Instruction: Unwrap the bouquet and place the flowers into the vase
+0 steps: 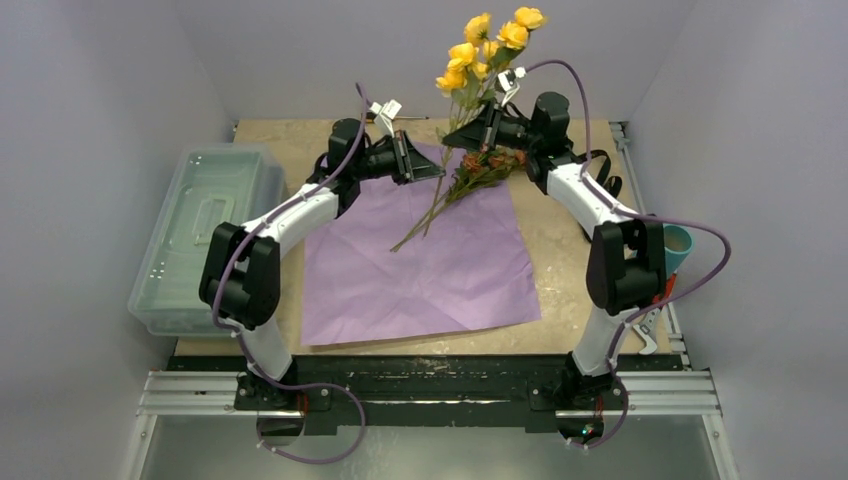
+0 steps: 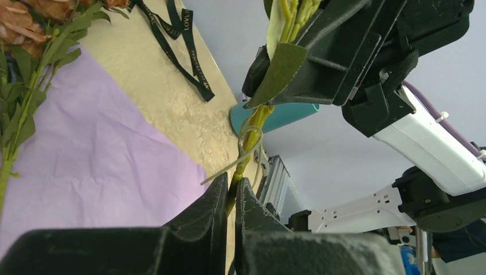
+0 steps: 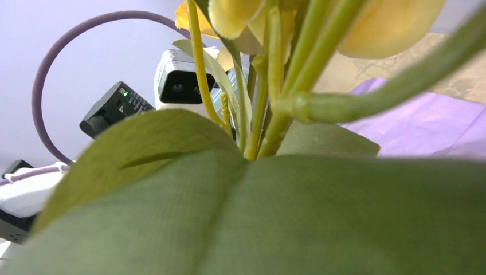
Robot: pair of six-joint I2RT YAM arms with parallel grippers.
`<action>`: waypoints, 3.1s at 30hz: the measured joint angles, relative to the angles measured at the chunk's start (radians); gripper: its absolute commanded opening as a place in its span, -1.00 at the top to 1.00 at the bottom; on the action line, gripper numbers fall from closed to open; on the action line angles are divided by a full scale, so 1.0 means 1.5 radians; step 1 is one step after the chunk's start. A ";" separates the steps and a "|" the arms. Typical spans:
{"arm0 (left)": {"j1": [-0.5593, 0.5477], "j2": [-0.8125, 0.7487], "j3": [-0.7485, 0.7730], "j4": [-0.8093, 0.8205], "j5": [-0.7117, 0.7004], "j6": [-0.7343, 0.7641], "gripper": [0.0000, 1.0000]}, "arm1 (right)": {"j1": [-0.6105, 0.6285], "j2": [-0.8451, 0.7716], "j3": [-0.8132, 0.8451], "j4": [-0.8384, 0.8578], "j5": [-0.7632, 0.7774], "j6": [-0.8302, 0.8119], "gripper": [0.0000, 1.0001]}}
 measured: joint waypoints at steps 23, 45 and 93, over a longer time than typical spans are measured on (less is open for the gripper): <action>0.007 0.039 -0.009 0.056 0.058 -0.040 -0.45 | 0.018 -0.190 0.003 -0.246 0.061 -0.360 1.00; 0.013 -0.045 -0.007 -0.047 0.043 0.185 -0.60 | -0.249 -0.474 0.132 -0.606 0.357 -0.411 1.00; -0.022 0.040 0.092 -0.105 0.032 0.208 -0.60 | -0.485 -0.521 -0.162 -0.607 0.760 -0.484 1.00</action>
